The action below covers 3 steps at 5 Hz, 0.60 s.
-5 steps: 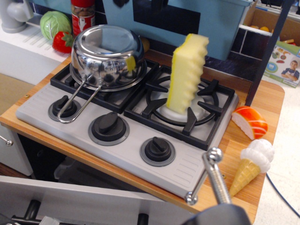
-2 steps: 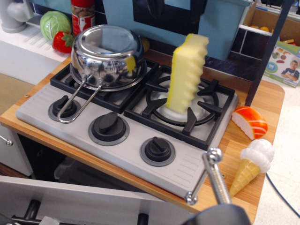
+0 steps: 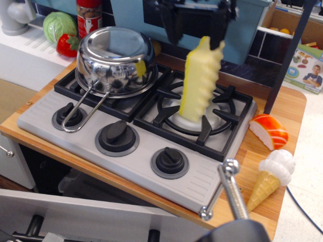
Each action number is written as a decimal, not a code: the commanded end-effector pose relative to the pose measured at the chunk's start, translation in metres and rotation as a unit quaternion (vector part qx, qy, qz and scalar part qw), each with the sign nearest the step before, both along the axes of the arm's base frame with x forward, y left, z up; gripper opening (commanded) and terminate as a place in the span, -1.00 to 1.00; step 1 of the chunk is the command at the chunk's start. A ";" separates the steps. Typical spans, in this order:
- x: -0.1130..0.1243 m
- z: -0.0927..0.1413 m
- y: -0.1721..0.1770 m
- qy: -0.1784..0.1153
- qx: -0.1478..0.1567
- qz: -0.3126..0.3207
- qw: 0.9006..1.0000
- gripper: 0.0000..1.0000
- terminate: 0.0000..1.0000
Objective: Wipe pot with sponge
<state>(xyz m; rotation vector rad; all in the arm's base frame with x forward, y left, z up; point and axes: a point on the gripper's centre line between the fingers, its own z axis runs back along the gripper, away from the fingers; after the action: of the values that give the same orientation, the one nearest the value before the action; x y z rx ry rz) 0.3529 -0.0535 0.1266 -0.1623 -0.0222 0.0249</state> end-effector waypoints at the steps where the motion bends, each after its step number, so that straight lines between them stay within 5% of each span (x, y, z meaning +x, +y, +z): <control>1: -0.002 0.011 -0.006 -0.030 -0.018 0.012 0.999 1.00 -1.00; 2: 0.001 0.003 -0.005 -0.023 -0.010 0.021 0.999 1.00 -1.00; 3: 0.002 0.003 -0.004 -0.025 -0.009 0.032 0.999 -1.00 -1.00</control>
<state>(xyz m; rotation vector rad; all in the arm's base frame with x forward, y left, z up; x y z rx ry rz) 0.3520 -0.0571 0.1147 -0.1749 -0.0335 0.0799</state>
